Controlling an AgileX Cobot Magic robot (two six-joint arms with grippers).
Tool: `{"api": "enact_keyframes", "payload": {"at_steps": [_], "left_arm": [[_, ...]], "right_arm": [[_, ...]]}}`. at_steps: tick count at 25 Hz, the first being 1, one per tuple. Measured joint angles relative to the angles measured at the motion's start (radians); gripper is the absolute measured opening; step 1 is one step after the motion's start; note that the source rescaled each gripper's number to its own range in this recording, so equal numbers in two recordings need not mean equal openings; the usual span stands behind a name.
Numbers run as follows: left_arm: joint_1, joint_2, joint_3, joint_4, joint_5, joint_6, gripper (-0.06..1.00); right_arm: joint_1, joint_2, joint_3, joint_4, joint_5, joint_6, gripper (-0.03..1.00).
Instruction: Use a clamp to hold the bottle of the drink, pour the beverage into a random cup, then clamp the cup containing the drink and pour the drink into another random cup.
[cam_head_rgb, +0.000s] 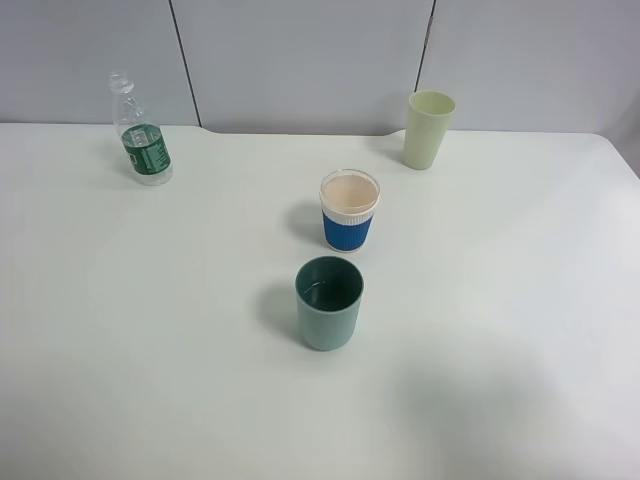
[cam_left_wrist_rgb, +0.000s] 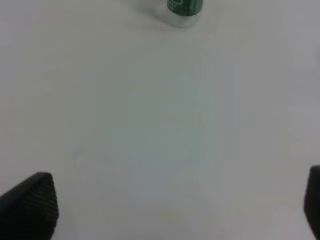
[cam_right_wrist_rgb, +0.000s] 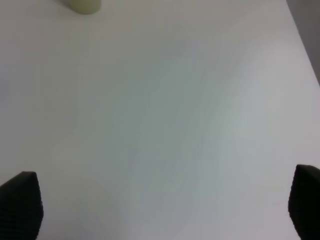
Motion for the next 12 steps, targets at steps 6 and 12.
{"api": "enact_keyframes", "payload": {"at_steps": [6,12], "left_arm": [[0.0,0.0,0.0,0.0,0.0,0.0,1.0],[0.0,0.0,0.0,0.005,0.0,0.0,1.0]], "right_arm": [[0.012,0.0,0.0,0.0,0.0,0.0,1.0],[0.012,0.0,0.0,0.0,0.0,0.0,1.0]]}}
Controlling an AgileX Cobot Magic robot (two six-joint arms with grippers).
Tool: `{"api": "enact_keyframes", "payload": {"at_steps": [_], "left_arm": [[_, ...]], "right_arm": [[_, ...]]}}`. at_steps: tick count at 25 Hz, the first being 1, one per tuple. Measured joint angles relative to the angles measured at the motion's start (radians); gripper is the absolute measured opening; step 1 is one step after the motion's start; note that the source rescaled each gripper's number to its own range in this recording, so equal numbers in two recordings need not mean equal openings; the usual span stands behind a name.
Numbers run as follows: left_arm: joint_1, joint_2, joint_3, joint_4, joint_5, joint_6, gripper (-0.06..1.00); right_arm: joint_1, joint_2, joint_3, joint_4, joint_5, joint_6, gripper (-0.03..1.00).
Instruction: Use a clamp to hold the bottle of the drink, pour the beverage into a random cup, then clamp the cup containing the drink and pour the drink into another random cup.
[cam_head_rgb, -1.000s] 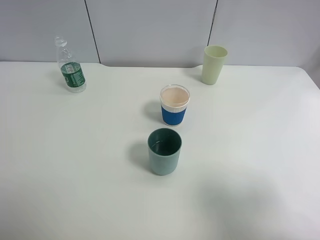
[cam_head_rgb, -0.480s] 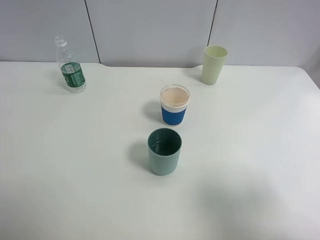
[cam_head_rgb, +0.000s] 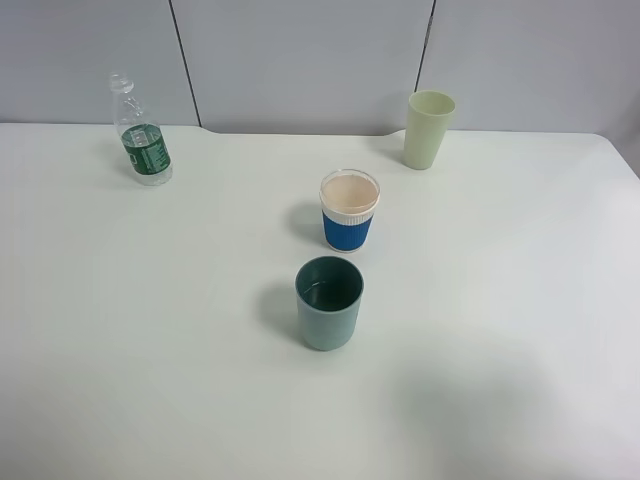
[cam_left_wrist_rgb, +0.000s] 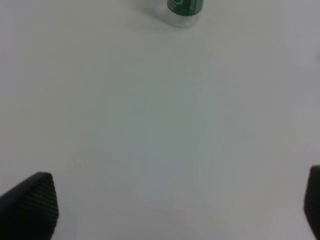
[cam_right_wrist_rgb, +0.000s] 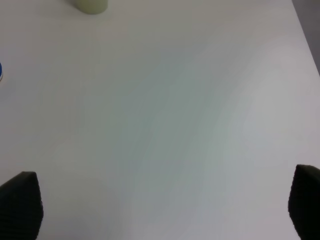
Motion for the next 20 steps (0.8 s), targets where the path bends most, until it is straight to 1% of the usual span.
{"api": "enact_keyframes", "payload": {"at_steps": [20], "left_arm": [[0.0,0.0,0.0,-0.005,0.0,0.0,1.0]], "right_arm": [[0.0,0.0,0.0,0.0,0.0,0.0,1.0]]}}
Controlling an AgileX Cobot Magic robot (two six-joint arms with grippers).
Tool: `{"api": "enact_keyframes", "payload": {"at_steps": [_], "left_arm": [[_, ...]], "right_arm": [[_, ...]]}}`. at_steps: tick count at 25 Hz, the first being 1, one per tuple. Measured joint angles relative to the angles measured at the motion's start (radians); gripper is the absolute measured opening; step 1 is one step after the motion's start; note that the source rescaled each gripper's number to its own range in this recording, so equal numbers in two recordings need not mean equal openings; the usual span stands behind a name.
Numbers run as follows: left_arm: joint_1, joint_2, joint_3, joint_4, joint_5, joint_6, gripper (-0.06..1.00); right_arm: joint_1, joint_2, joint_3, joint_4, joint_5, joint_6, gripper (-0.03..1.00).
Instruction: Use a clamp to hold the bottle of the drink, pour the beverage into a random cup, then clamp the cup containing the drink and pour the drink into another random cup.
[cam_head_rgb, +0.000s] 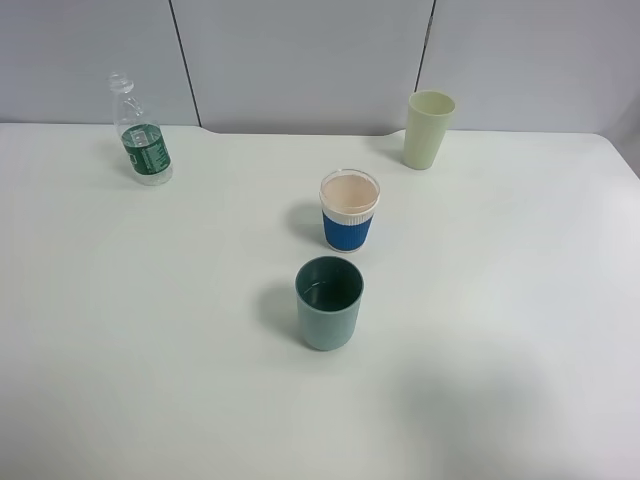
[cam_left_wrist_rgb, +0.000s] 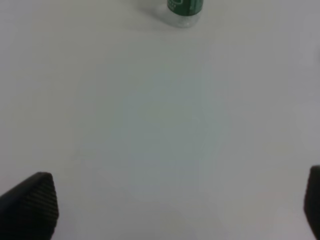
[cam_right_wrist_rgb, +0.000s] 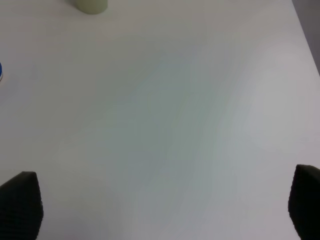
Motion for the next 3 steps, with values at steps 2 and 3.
{"api": "enact_keyframes", "payload": {"at_steps": [2,3], "left_arm": [[0.0,0.0,0.0,0.0,0.0,0.0,1.0],[0.0,0.0,0.0,0.0,0.0,0.0,1.0]], "right_arm": [[0.0,0.0,0.0,0.0,0.0,0.0,1.0],[0.0,0.0,0.0,0.0,0.0,0.0,1.0]]}}
